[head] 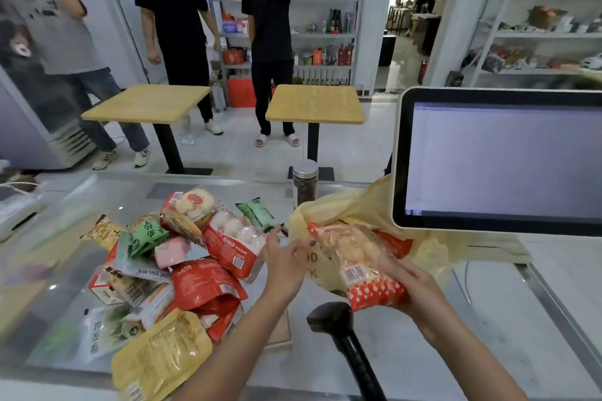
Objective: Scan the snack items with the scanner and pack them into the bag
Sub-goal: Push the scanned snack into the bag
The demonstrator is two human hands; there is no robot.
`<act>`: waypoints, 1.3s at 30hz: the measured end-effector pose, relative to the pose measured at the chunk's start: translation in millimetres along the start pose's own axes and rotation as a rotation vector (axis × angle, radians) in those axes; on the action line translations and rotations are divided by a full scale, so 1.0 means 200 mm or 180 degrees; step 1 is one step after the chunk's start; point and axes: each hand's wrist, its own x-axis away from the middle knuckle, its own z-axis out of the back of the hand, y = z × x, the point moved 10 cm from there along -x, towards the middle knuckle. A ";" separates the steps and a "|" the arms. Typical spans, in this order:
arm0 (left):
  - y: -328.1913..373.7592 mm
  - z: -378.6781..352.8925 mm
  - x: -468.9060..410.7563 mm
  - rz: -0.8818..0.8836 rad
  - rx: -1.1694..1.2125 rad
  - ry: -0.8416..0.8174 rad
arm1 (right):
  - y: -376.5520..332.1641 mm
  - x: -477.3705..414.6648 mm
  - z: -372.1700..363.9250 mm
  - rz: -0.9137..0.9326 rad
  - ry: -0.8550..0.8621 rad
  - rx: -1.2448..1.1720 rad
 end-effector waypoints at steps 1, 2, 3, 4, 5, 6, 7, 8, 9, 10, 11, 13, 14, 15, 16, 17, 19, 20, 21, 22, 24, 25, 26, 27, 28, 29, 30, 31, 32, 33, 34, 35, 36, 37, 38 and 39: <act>-0.01 0.00 -0.05 0.0053 -0.0315 -0.0010 | -0.02 -0.01 0.03 0.0028 0.0034 0.0093; -0.01 -0.02 -0.10 0.0086 -0.0540 -0.0105 | -0.03 -0.03 0.05 0.0036 0.0063 0.0200; 0.00 -0.04 -0.13 0.0102 -0.0622 -0.0227 | -0.04 -0.05 0.07 0.0043 0.0086 0.0311; 0.02 -0.07 -0.16 0.0085 -0.0594 -0.0339 | -0.06 -0.07 0.08 0.0049 0.0115 0.0414; 0.05 -0.09 -0.18 0.0053 -0.0489 -0.0409 | -0.08 -0.08 0.08 0.0050 0.0139 0.0480; 0.08 -0.10 -0.20 0.0003 -0.0360 -0.0426 | -0.09 -0.10 0.08 0.0059 0.0155 0.0509; 0.10 -0.10 -0.21 -0.0044 -0.0231 -0.0410 | -0.11 -0.11 0.07 0.0085 0.0164 0.0531; 0.12 -0.09 -0.22 -0.0073 -0.0094 -0.0387 | -0.13 -0.13 0.06 0.0127 0.0183 0.0553; 0.13 -0.07 -0.22 -0.0108 0.0025 -0.0354 | -0.15 -0.14 0.05 0.0168 0.0214 0.0580; 0.13 -0.05 -0.22 -0.0124 0.0151 -0.0302 | -0.16 -0.15 0.04 0.0208 0.0245 0.0598; 0.13 -0.02 -0.22 -0.0108 0.0265 -0.0224 | -0.17 -0.17 0.03 0.0233 0.0279 0.0633; 0.10 0.02 -0.22 -0.0110 0.0467 -0.0050 | -0.18 -0.22 0.00 0.0238 0.0384 0.0725; 0.09 0.04 -0.22 -0.0144 0.0548 0.0021 | -0.18 -0.24 -0.01 0.0218 0.0467 0.0752; 0.08 0.05 -0.22 -0.0168 0.0631 0.0082 | -0.18 -0.27 -0.02 0.0209 0.0563 0.0774; 0.07 0.06 -0.22 -0.0186 0.0705 0.0127 | -0.18 -0.29 -0.02 0.0235 0.0671 0.0792; 0.07 0.07 -0.21 -0.0217 0.0749 0.0153 | -0.19 -0.30 -0.03 0.0291 0.0784 0.0831; 0.07 0.09 -0.19 -0.0302 0.0832 0.0164 | -0.17 -0.32 -0.07 0.0366 0.0956 0.0879; 0.07 0.09 -0.18 -0.0346 0.0899 0.0163 | -0.15 -0.32 -0.08 0.0385 0.1065 0.0841; 0.07 0.10 -0.16 -0.0381 0.0986 0.0140 | -0.15 -0.31 -0.10 0.0404 0.1183 0.0816; 0.08 0.10 -0.15 -0.0409 0.1091 0.0107 | -0.16 -0.31 -0.12 0.0436 0.1295 0.0837; 0.08 0.11 -0.12 -0.0455 0.1256 0.0099 | -0.19 -0.32 -0.16 0.0495 0.1473 0.0996; 0.07 0.12 -0.11 -0.0453 0.1335 0.0133 | -0.21 -0.33 -0.18 0.0500 0.1560 0.1024; 0.07 0.15 -0.10 -0.0438 0.1419 0.0186 | -0.23 -0.34 -0.18 0.0502 0.1635 0.1004; 0.06 0.17 -0.10 -0.0437 0.1468 0.0249 | -0.24 -0.35 -0.19 0.0490 0.1707 0.0942; 0.06 0.20 -0.10 -0.0441 0.1501 0.0298 | -0.25 -0.36 -0.19 0.0471 0.1764 0.0889; 0.06 0.22 -0.10 -0.0456 0.1509 0.0331 | -0.26 -0.38 -0.19 0.0469 0.1814 0.0873; 0.05 0.24 -0.10 -0.0462 0.1477 0.0333 | -0.26 -0.39 -0.19 0.0470 0.1855 0.0898; 0.06 0.25 -0.10 -0.0495 0.1353 0.0318 | -0.26 -0.40 -0.20 0.0471 0.1866 0.0941; 0.06 0.26 -0.10 -0.0582 0.1062 0.0311 | -0.27 -0.41 -0.21 0.0484 0.1847 0.0990; 0.07 0.26 -0.10 -0.0744 0.0507 0.0349 | -0.26 -0.43 -0.23 0.0477 0.1808 0.1050; 0.08 0.28 -0.08 -0.0970 -0.0215 0.0509 | -0.26 -0.44 -0.25 0.0471 0.1752 0.1130; 0.12 0.28 -0.05 -0.1326 -0.0896 0.0708 | -0.25 -0.44 -0.26 0.0463 0.1700 0.1204; 0.17 0.24 -0.02 -0.1786 -0.1442 0.0765 | -0.24 -0.44 -0.28 0.0469 0.1663 0.1266; 0.21 0.17 0.00 -0.2232 -0.1810 0.0637 | -0.23 -0.43 -0.28 0.0473 0.1652 0.1299; 0.23 0.08 0.01 -0.2552 -0.2186 0.0429 | -0.22 -0.42 -0.28 0.0483 0.1658 0.1314; 0.21 -0.01 -0.01 -0.2671 -0.2522 0.0134 | -0.21 -0.42 -0.28 0.0482 0.1672 0.1310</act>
